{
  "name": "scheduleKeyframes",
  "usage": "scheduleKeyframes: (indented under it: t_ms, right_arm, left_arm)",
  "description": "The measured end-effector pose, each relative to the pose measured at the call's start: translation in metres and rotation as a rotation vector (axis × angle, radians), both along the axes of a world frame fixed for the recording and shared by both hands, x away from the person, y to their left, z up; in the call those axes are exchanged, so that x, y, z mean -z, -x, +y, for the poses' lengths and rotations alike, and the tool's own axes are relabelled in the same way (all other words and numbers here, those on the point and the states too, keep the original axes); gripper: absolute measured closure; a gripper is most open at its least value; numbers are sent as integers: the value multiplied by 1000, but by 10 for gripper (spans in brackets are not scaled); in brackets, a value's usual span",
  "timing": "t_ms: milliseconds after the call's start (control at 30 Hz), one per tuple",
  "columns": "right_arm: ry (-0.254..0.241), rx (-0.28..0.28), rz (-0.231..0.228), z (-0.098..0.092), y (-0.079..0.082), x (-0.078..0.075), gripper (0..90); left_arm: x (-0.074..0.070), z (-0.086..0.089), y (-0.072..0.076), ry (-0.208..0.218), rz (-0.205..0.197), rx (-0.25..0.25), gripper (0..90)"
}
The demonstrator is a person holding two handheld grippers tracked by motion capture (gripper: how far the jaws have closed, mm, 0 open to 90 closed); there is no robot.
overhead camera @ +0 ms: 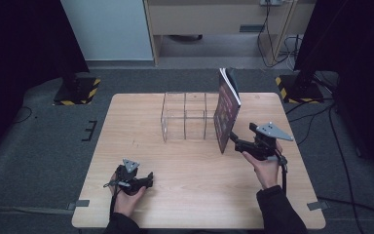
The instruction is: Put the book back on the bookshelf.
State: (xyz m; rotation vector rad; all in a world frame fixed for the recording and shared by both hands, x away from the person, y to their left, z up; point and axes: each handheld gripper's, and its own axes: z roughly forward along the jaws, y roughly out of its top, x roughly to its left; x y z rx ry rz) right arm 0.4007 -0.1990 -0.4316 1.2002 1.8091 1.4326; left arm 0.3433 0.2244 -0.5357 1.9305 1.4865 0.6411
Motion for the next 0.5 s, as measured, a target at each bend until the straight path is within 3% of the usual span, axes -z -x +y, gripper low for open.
scheduleKeyframes:
  t_ms: [233,500]
  right_arm:
    - [91,31,119,-24,9,44,122]
    - [168,77,245,-57,24,79,106]
  left_arm:
    - [0,0,0,0,0,0,103]
    - [0,0,-1,6,5,13,89]
